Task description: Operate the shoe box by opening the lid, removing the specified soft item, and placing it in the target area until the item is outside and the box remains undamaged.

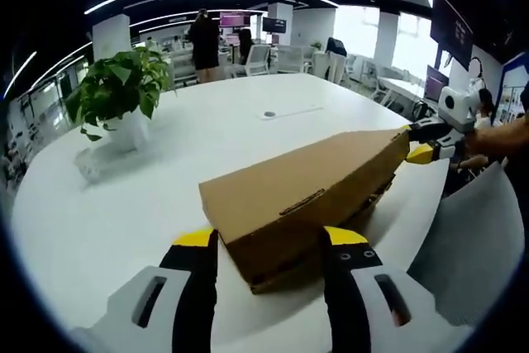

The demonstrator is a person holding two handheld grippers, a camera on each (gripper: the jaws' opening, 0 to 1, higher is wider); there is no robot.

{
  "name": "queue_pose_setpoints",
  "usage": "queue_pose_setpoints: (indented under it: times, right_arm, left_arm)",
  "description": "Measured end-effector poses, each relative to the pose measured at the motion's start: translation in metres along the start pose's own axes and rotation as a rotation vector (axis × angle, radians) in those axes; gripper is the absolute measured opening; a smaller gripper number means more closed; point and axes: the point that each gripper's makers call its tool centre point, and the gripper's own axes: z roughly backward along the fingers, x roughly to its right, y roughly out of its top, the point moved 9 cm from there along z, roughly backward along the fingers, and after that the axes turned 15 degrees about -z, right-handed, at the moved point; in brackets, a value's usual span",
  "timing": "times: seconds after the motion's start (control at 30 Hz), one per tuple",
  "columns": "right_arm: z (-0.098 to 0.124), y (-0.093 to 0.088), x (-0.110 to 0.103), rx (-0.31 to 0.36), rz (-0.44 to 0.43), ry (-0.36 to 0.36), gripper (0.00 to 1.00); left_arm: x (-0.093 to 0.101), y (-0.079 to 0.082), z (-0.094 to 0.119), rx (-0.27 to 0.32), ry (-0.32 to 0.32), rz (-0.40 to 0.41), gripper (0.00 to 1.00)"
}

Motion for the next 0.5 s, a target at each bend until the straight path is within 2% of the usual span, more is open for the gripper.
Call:
queue_pose_setpoints:
  times: [0.5]
  right_arm:
    - [0.001,0.019,0.008,0.034,0.015,-0.008,0.26]
  left_arm:
    - [-0.011,0.018,0.001,0.037,-0.014,-0.004,0.56]
